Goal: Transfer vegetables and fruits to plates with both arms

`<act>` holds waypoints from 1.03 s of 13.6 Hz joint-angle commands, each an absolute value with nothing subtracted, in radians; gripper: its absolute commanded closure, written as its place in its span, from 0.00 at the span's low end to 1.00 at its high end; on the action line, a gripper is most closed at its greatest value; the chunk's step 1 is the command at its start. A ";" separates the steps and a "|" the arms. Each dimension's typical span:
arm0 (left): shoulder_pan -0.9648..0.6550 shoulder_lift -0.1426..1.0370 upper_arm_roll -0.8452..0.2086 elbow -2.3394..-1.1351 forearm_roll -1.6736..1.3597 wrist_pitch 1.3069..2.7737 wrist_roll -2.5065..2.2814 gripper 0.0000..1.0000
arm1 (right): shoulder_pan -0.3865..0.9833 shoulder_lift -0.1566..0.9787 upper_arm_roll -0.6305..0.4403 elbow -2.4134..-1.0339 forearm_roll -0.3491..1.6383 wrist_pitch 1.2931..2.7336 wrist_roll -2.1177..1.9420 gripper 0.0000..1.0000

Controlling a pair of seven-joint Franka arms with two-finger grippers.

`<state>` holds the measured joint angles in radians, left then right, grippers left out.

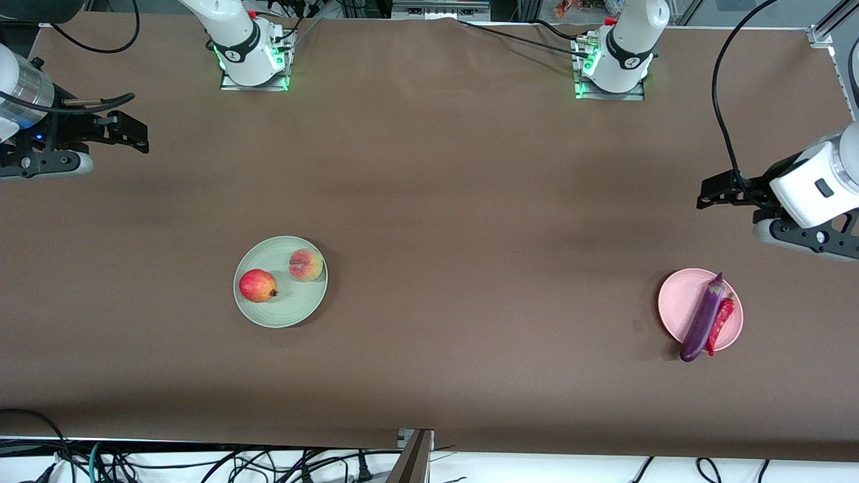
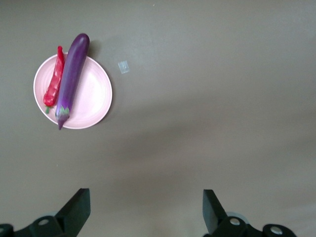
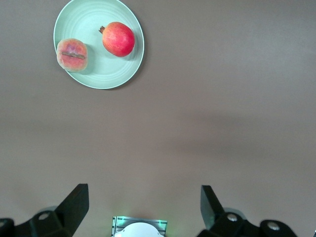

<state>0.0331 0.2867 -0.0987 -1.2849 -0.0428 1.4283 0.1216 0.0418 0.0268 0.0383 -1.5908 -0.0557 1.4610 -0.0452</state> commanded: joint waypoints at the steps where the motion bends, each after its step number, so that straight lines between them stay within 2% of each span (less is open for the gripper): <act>1: 0.043 0.194 -0.106 -1.435 -0.043 1.488 0.094 0.00 | 0.031 0.021 0.041 -1.586 -0.040 1.463 -0.063 0.00; 3: 0.041 0.085 -0.107 -1.608 -0.043 1.589 0.092 0.00 | 0.031 0.021 0.041 -1.585 -0.040 1.463 -0.064 0.00; 4: 0.038 0.071 -0.115 -1.629 -0.043 1.597 0.074 0.00 | 0.031 0.021 0.041 -1.585 -0.040 1.463 -0.064 0.00; 8: -0.040 0.045 -0.097 -1.661 -0.029 1.626 -0.035 0.00 | 0.028 0.026 0.041 -1.575 -0.038 1.468 -0.066 0.00; 9: -0.057 0.044 -0.080 -1.661 -0.028 1.628 -0.035 0.00 | 0.026 0.037 0.041 -1.562 -0.040 1.463 -0.067 0.00; 11: -0.148 0.044 0.035 -1.660 -0.028 1.628 -0.032 0.00 | 0.026 0.049 0.041 -1.537 -0.038 1.459 -0.066 0.00; 14: -0.153 0.048 0.052 -1.648 -0.028 1.624 -0.018 0.00 | 0.025 0.055 0.041 -1.532 -0.038 1.454 -0.069 0.00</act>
